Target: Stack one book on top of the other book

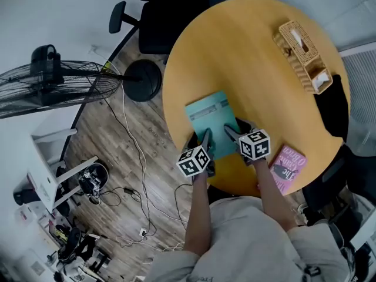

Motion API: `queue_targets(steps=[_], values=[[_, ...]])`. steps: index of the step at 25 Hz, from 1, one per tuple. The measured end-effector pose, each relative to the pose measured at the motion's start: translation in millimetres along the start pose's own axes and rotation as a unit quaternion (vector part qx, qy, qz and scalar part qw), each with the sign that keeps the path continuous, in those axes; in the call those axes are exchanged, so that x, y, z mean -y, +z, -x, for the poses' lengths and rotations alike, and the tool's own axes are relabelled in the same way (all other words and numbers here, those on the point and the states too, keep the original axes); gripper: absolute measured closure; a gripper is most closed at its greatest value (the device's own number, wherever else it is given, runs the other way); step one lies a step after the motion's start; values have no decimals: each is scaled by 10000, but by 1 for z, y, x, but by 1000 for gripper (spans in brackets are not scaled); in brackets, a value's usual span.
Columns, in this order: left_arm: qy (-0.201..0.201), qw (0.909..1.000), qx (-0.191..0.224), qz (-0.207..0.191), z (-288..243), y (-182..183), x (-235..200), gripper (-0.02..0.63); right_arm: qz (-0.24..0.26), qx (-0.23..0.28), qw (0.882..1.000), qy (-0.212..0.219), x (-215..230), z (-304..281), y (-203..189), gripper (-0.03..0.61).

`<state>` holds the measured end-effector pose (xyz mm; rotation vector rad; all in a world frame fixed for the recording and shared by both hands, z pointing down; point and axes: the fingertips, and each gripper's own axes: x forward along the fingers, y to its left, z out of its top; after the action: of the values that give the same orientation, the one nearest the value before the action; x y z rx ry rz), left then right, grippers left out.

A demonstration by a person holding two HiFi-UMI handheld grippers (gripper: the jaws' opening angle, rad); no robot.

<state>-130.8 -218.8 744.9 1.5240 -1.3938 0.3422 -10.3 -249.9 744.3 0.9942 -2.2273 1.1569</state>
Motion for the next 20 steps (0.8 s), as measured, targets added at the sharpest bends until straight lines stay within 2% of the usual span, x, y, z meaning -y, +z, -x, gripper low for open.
queue_targets(steps=[9,20], values=[[108,9995,-182,-221,0,0,4,354,149,-24,9989,-434,-2,5,-1,365],[-302,9951,-252,-905,0,-1,55,357,-511,456,9930,-960,18,56,-2,368]])
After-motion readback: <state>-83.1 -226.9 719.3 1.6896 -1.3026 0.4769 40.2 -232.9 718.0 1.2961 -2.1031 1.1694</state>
